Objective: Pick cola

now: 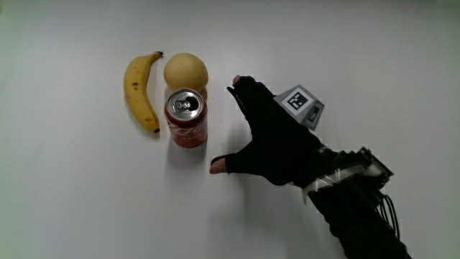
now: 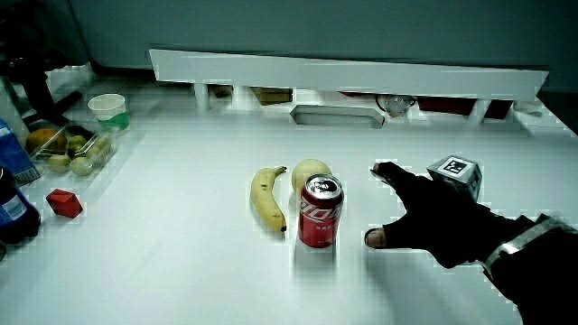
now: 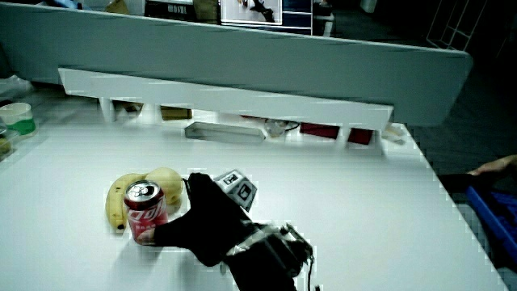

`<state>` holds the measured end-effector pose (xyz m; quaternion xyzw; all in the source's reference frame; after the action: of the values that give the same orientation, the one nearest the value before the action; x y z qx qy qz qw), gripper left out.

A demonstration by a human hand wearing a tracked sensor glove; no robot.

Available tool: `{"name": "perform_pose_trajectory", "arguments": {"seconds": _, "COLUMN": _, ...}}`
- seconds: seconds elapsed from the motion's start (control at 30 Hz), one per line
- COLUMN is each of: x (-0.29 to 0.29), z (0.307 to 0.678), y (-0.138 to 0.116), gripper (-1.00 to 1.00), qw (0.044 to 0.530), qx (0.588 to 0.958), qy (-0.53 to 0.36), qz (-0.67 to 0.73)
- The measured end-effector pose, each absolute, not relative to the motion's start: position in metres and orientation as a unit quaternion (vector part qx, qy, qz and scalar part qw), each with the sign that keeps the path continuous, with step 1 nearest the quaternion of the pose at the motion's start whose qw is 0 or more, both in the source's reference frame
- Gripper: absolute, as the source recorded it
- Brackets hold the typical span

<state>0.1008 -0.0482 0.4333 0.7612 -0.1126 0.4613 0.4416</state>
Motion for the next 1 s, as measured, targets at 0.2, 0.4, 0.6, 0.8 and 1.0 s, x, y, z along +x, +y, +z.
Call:
{"name": "perform_pose_trajectory", "arguments": {"seconds": 0.2, "x": 0.083, "z": 0.454, "y": -0.058, "gripper": 0.0, "qw": 0.407, "qx": 0.776, "qy": -0.126, "qz": 0.466}}
{"name": "perform_pose_trajectory", "arguments": {"seconds": 0.4, "x": 0.073, "z": 0.468, "y": -0.062, "gripper": 0.0, "qw": 0.408, "qx": 0.772, "qy": -0.103, "qz": 0.476}}
{"name": "perform_pose_trajectory", "arguments": {"seconds": 0.6, "x": 0.062, "z": 0.473, "y": -0.063, "gripper": 0.0, "qw": 0.416, "qx": 0.765, "qy": -0.104, "qz": 0.48}}
{"name": "perform_pose_trajectory", "arguments": {"seconds": 0.8, "x": 0.06, "z": 0.477, "y": -0.061, "gripper": 0.0, "qw": 0.409, "qx": 0.767, "qy": -0.1, "qz": 0.483}}
{"name": "perform_pose_trajectory", "arguments": {"seconds": 1.0, "x": 0.064, "z": 0.48, "y": -0.059, "gripper": 0.04, "qw": 0.372, "qx": 0.777, "qy": -0.086, "qz": 0.5}}
